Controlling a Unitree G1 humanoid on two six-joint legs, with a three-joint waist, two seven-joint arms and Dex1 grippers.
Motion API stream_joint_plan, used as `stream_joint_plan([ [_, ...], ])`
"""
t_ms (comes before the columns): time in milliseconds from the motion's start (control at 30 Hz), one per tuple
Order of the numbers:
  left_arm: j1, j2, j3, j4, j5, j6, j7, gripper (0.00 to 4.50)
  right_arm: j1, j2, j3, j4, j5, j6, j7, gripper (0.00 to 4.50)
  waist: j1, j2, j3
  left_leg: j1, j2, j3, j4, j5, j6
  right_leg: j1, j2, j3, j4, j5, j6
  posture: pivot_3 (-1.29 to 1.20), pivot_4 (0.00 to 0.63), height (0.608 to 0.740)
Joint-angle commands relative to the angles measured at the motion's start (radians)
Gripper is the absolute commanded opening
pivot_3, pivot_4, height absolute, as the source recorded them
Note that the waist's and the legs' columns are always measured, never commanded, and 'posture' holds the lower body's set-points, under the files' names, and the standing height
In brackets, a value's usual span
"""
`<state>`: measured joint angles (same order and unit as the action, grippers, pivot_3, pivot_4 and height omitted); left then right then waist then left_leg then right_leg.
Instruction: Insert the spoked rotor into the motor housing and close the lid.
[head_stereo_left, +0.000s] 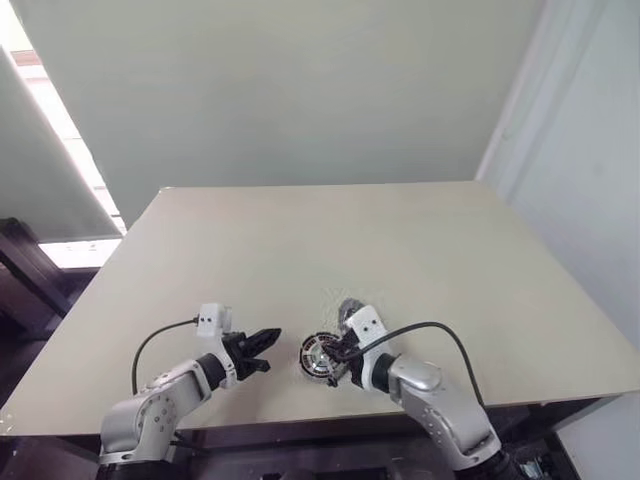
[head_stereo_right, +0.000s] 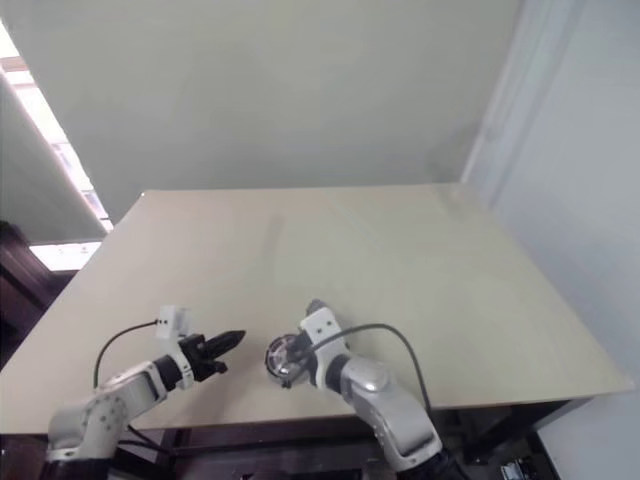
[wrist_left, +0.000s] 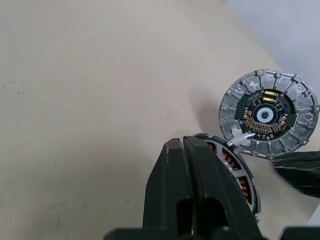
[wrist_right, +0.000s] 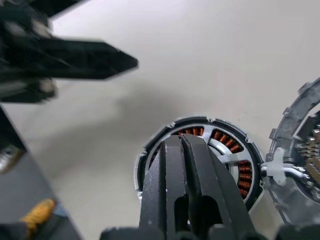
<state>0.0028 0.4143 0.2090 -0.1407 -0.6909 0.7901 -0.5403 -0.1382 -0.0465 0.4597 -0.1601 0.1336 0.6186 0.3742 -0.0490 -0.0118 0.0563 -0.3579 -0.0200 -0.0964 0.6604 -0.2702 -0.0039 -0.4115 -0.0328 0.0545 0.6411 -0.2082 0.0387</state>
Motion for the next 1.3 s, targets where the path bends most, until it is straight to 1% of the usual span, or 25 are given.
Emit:
stream_joint_plan([
  [33,-0.007,0.001,-0.002,-0.040,0.008,-0.023,-0.003,0.00,-0.026,0.025,0.022,0.061,-0.033,-0.053,-0.011,0.01,0.000,0.000,0.000,0.000,0.000,0.000,0.000,0.000,0.000,0.000,0.000,0.000,0.000,0.000,0.000,0.00,0.000,0.740],
  [167,-0.009,0.003,-0.013,-0.044,0.020,-0.024,-0.006,0.00,-0.036,0.010,0.061,0.168,-0.092,-0.063,-0.017,0.01,0.000,0.000,0.000,0.000,0.000,0.000,0.000,0.000,0.000,0.000,0.000,0.000,0.000,0.000,0.000,0.00,0.000,0.740],
  [233,-0.010,0.002,-0.019,-0.047,0.023,-0.024,-0.007,0.00,-0.034,0.002,0.061,0.186,-0.102,-0.074,-0.009,0.01,0.000,0.000,0.000,0.000,0.000,0.000,0.000,0.000,0.000,0.001,0.000,0.000,0.000,0.000,0.000,0.00,0.000,0.740],
  [367,-0.012,0.003,-0.025,-0.045,0.027,-0.028,-0.011,0.00,-0.034,0.011,0.021,0.144,-0.073,-0.108,0.015,0.01,0.000,0.000,0.000,0.002,0.000,0.000,0.001,0.000,0.000,0.001,0.000,0.000,0.000,0.000,0.000,0.00,0.000,0.740],
  [433,-0.013,0.002,-0.029,-0.043,0.030,-0.030,-0.012,0.00,-0.047,-0.005,0.024,0.122,-0.073,-0.117,0.045,0.01,0.000,0.000,0.000,0.001,0.000,0.000,0.001,0.000,0.000,0.001,0.000,0.000,0.000,0.000,0.000,0.00,0.000,0.740],
  [500,-0.014,0.002,-0.031,-0.041,0.031,-0.030,-0.014,0.00,-0.058,-0.029,0.037,0.080,-0.060,-0.078,0.092,0.01,0.000,0.000,0.000,0.001,0.000,0.000,0.001,0.000,0.000,0.001,0.000,0.000,0.000,0.000,0.000,0.00,0.000,0.740],
  [533,-0.015,0.003,-0.032,-0.040,0.032,-0.031,-0.015,0.00,-0.064,-0.046,0.049,0.050,-0.054,-0.050,0.118,0.37,0.000,0.000,0.000,0.001,0.000,0.000,0.001,0.000,0.000,0.001,0.000,0.000,0.000,0.000,0.000,0.00,0.000,0.740],
  [567,-0.015,0.005,-0.033,-0.037,0.033,-0.032,-0.018,0.00,-0.073,-0.072,0.068,0.015,-0.055,-0.028,0.151,0.56,0.000,0.000,0.000,0.001,0.000,0.000,0.001,0.000,0.000,0.001,0.000,0.000,0.000,0.000,0.000,0.00,0.000,0.740],
  [600,-0.015,0.008,-0.035,-0.034,0.035,-0.033,-0.022,0.00,-0.079,-0.091,0.080,-0.011,-0.067,-0.032,0.164,0.89,0.000,0.000,0.000,0.001,0.000,0.000,0.001,0.000,0.000,0.001,0.000,0.000,0.000,0.000,0.000,0.00,0.000,0.740],
  [700,-0.014,0.019,-0.040,-0.026,0.043,-0.033,-0.035,0.00,-0.101,-0.143,0.107,-0.061,-0.112,-0.043,0.183,1.92,0.000,0.000,0.000,0.001,0.000,0.000,0.000,0.000,0.000,0.000,0.000,0.000,0.000,0.000,0.000,0.00,0.000,0.740],
  [867,-0.016,0.019,-0.041,-0.017,0.052,-0.029,-0.043,0.00,-0.155,-0.248,0.174,-0.112,-0.155,0.004,0.269,3.67,0.000,0.000,0.000,0.001,0.000,0.000,0.001,0.000,0.000,0.001,0.000,0.000,0.000,0.000,0.000,0.00,0.000,0.740],
  [1100,-0.017,0.019,-0.048,-0.020,0.060,-0.024,-0.048,0.00,-0.228,-0.328,0.274,-0.076,-0.221,-0.058,0.383,3.67,0.000,0.000,0.000,0.001,0.000,0.000,0.001,0.000,0.000,0.001,0.000,-0.001,0.000,0.000,0.000,0.00,0.000,0.740],
  [1167,-0.015,0.021,-0.048,-0.023,0.061,-0.022,-0.049,0.00,-0.246,-0.348,0.307,-0.051,-0.260,-0.103,0.400,3.67,0.000,0.000,0.000,0.001,0.000,0.000,0.001,0.000,0.000,0.001,0.000,-0.001,0.000,0.000,0.000,0.00,0.000,0.740],
  [1300,-0.009,0.029,-0.045,-0.033,0.062,-0.016,-0.049,0.00,-0.255,-0.343,0.334,0.019,-0.312,-0.177,0.396,3.67,0.000,0.000,0.000,0.001,0.000,0.000,0.001,0.000,0.000,0.001,0.000,-0.001,0.000,0.000,0.000,0.00,0.000,0.740],
])
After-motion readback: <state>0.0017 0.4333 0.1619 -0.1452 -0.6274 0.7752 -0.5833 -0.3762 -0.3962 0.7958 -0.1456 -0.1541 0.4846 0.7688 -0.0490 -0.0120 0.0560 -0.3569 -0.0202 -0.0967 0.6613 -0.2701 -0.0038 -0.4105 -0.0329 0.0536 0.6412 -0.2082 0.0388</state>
